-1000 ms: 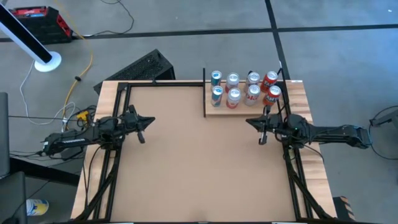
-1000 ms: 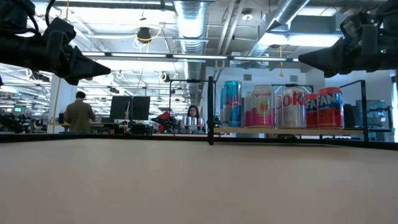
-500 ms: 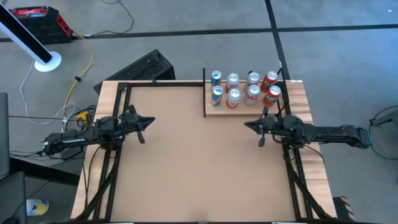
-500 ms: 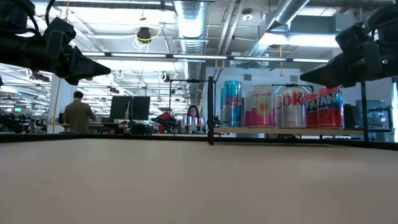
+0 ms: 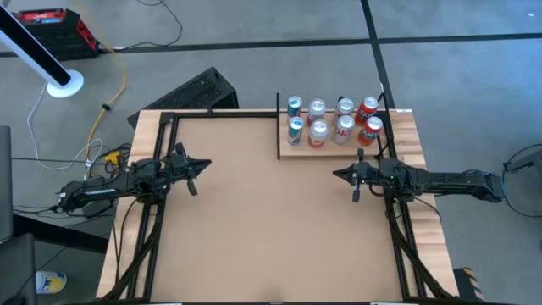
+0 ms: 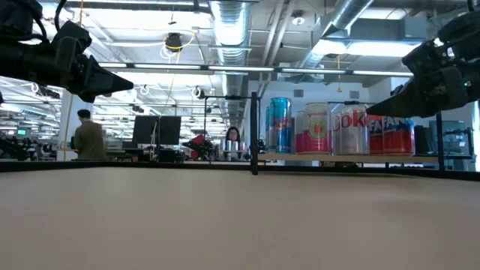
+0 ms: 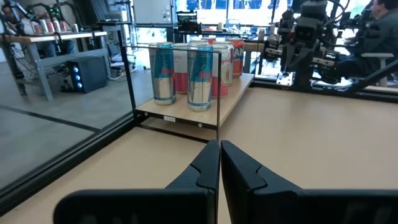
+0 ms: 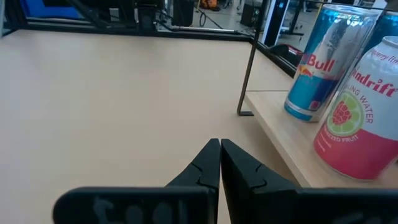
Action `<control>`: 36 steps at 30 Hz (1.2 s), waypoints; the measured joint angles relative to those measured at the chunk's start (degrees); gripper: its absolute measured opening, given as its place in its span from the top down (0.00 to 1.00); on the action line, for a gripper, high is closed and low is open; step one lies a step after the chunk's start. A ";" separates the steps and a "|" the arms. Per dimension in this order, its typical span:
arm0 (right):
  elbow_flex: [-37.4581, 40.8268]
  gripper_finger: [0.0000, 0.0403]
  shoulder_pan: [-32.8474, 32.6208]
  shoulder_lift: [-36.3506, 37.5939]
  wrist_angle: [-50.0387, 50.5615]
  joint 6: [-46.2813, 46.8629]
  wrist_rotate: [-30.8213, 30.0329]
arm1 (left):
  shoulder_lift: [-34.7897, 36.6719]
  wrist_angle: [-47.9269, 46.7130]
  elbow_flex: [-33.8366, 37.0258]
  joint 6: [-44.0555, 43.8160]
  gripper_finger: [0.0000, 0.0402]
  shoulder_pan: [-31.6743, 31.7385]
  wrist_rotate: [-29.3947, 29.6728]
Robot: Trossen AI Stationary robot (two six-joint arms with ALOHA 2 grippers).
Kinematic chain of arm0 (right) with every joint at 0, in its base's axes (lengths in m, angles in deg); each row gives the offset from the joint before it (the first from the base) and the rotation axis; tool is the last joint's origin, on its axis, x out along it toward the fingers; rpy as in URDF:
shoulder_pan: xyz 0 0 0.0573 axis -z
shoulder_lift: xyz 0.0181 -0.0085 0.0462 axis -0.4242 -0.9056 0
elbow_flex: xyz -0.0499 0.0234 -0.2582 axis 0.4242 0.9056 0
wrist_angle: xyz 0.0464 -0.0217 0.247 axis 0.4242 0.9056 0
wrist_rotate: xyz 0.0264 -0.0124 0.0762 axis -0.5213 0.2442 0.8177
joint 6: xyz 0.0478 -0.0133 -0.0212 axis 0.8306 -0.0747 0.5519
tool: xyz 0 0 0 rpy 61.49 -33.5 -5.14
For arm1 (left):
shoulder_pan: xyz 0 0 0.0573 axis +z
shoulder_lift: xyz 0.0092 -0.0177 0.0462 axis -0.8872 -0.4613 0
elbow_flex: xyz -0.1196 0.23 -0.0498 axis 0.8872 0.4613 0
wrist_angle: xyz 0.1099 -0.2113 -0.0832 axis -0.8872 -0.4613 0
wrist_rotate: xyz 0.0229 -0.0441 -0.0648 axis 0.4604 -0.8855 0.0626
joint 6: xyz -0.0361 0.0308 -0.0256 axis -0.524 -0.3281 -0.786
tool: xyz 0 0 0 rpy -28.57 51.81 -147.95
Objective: Place canned beverage on shelf
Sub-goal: Return to Home Position
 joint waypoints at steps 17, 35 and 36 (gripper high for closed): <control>-0.07 0.91 0.00 0.00 0.76 0.00 0.10 | 0.00 -0.02 -0.02 0.02 1.00 0.00 0.00; -0.07 0.91 -0.01 0.00 0.80 0.00 0.10 | 0.00 -0.02 -0.02 0.02 1.00 0.00 0.00; -0.07 0.91 -0.01 0.00 0.80 0.00 0.10 | 0.00 -0.02 -0.02 0.02 1.00 0.00 0.00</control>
